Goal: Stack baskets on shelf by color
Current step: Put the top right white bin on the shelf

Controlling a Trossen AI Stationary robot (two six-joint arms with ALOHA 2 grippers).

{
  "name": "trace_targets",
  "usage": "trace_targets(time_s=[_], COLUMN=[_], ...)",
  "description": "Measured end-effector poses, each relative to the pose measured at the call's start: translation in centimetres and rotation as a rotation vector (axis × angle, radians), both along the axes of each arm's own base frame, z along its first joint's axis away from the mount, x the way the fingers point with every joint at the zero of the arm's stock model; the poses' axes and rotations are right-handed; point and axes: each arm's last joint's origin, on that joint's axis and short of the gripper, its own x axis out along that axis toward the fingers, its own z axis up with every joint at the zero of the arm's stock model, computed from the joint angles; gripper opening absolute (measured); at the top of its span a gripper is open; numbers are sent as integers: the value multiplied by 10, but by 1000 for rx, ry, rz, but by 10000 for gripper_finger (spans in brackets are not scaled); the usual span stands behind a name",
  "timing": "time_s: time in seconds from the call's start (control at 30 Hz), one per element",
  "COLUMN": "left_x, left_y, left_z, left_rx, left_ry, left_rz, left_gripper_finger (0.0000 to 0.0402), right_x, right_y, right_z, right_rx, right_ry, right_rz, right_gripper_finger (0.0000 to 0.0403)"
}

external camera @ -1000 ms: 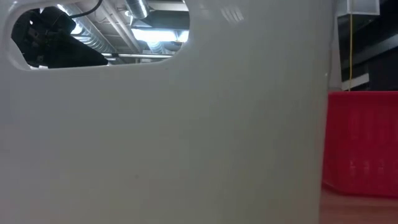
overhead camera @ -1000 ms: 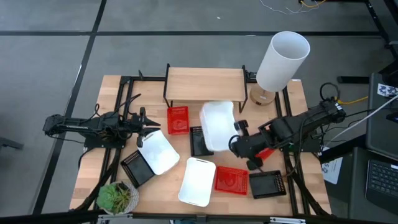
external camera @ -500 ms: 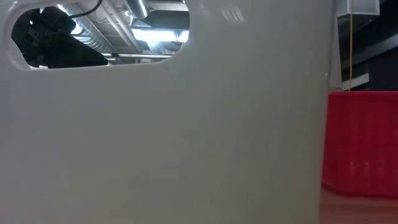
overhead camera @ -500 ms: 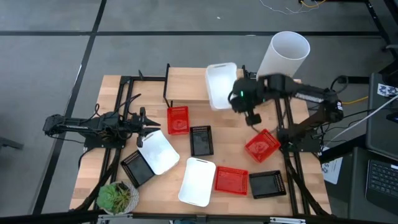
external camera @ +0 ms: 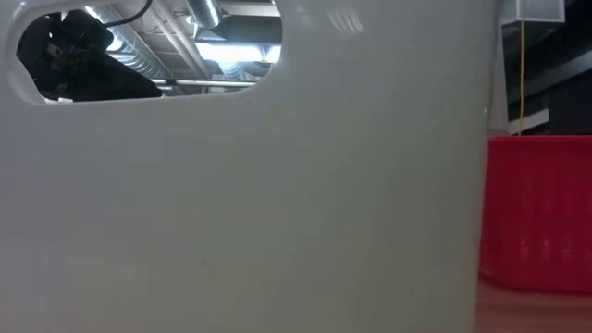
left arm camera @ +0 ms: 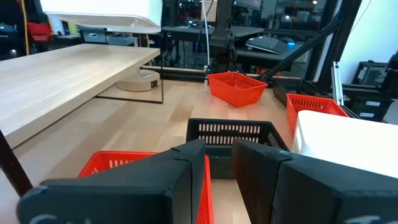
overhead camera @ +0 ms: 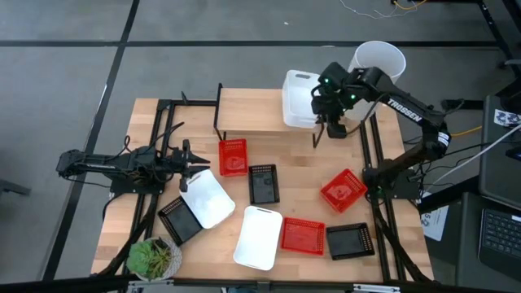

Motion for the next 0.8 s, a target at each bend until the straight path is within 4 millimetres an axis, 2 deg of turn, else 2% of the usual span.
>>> trace_targets(time_s=[0.23, 0.47, 0.8], left_x=[0, 0, 0], left_y=[0, 0, 0], left_z=[0, 0, 0], left_rx=[0, 0, 0], left_ry=[1, 0, 1], left_rz=[0, 0, 0], left_gripper_finger=[74, 74, 74], right_x=[5, 18, 16], right_y=[-6, -18, -17], right_z=[-6, -26, -29], right_rx=[24, 2, 37], right_ry=[10, 127, 176], right_rz=[9, -69, -94], right_gripper_finger=[0, 0, 1])
